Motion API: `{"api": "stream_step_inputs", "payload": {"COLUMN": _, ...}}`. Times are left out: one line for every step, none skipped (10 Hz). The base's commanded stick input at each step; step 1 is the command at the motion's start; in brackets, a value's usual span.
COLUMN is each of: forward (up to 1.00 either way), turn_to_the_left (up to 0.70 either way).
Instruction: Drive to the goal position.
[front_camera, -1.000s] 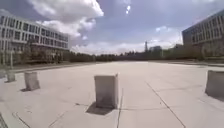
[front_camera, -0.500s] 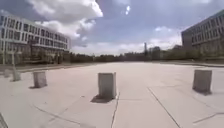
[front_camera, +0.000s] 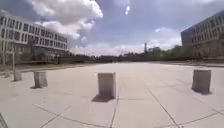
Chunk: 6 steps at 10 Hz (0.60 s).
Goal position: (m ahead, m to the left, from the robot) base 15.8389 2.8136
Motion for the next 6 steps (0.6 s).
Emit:
{"api": "stream_step_inputs", "payload": {"forward": 0.70, "turn_to_the_left": -0.35}}
{"api": "stream_step_inputs", "payload": {"forward": 0.70, "turn_to_the_left": -0.35}}
{"api": "stream_step_inputs", "payload": {"forward": 0.70, "turn_to_the_left": -0.35}}
{"api": "stream_step_inputs", "payload": {"forward": 0.70, "turn_to_the_left": -0.35}}
{"api": "stream_step_inputs", "payload": {"forward": 0.70, "turn_to_the_left": -0.35}}
{"api": "stream_step_inputs", "payload": {"forward": 0.70, "turn_to_the_left": -0.35}}
